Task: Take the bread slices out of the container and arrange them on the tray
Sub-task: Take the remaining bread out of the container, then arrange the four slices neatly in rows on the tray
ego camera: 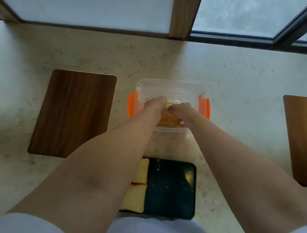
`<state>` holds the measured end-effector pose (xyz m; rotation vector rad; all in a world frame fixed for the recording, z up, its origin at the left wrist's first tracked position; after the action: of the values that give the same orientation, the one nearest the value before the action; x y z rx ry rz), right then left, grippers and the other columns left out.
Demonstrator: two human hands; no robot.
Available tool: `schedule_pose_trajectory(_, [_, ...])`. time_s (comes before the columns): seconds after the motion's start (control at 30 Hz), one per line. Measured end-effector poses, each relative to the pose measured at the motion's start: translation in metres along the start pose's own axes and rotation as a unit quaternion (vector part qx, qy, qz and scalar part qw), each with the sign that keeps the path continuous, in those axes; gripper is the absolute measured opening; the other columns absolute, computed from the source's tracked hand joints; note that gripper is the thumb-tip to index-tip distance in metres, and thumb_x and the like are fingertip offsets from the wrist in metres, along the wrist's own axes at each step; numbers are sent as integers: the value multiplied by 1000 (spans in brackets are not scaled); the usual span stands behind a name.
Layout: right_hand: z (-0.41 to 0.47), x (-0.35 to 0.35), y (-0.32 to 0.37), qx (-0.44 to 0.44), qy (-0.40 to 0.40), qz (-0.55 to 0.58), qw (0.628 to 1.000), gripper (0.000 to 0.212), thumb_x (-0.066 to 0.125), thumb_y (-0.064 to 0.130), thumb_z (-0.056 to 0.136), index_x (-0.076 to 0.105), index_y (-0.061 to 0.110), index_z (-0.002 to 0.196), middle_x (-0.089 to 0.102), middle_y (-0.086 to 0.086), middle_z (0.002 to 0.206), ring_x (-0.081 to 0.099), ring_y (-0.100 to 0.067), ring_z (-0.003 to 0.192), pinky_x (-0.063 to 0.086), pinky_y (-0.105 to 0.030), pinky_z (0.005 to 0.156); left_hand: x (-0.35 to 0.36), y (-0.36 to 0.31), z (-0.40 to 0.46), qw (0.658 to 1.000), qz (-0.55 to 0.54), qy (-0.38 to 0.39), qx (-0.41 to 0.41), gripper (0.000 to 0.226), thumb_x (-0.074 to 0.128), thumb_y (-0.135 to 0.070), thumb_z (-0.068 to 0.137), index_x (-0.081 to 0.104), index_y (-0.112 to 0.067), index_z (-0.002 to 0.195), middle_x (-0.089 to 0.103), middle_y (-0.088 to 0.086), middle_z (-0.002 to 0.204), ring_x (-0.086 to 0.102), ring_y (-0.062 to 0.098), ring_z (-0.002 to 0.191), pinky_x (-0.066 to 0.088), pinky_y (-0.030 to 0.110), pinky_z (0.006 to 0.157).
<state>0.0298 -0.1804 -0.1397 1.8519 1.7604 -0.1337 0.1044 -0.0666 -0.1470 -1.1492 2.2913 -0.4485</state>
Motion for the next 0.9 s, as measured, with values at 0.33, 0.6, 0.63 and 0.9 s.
schedule_pose_trajectory(0.33, [-108, -57, 16, -219, 24, 242, 945, 46, 69, 28, 92, 47, 9, 128, 65, -11, 122, 69, -23, 108, 62, -29, 70, -37, -74, -129, 961, 69, -8, 268, 43, 55, -25, 92, 54, -13, 133, 64, 4, 117, 59, 18, 98, 46, 26, 73])
schedule_pose_trajectory(0.6, [-208, -18, -94, -321, 11, 181, 929, 52, 78, 46, 84, 54, 27, 126, 68, 9, 113, 70, -7, 97, 62, -30, 77, -62, 65, -221, 941, -131, 246, 194, 43, 74, -34, 82, 55, -26, 120, 56, 10, 130, 59, 34, 117, 56, 53, 94])
schedule_pose_trajectory(0.63, [-211, -6, -109, -317, 17, 170, 933, 51, 78, 46, 84, 54, 29, 126, 67, 11, 113, 69, -6, 97, 62, -30, 78, -60, 87, -222, 940, -147, 257, 172, 48, 74, -37, 83, 55, -24, 125, 57, 12, 131, 59, 35, 118, 56, 54, 94])
schedule_pose_trajectory(0.9, [-200, 51, -199, -201, 48, 156, 966, 30, 80, 37, 83, 65, 22, 104, 73, -1, 103, 72, -19, 95, 63, -40, 81, -45, 227, -202, 940, -279, 195, -33, 47, 75, -43, 83, 65, -19, 123, 75, 16, 112, 72, 34, 101, 60, 49, 81])
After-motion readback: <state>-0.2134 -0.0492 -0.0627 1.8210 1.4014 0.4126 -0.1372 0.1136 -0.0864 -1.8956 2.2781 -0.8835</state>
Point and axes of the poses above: each hand's wrist, its own z-axis towards the middle knuckle, its own x-axis out of the palm, y = z × x, the point moved 7 cm from there along z, towards the middle knuckle
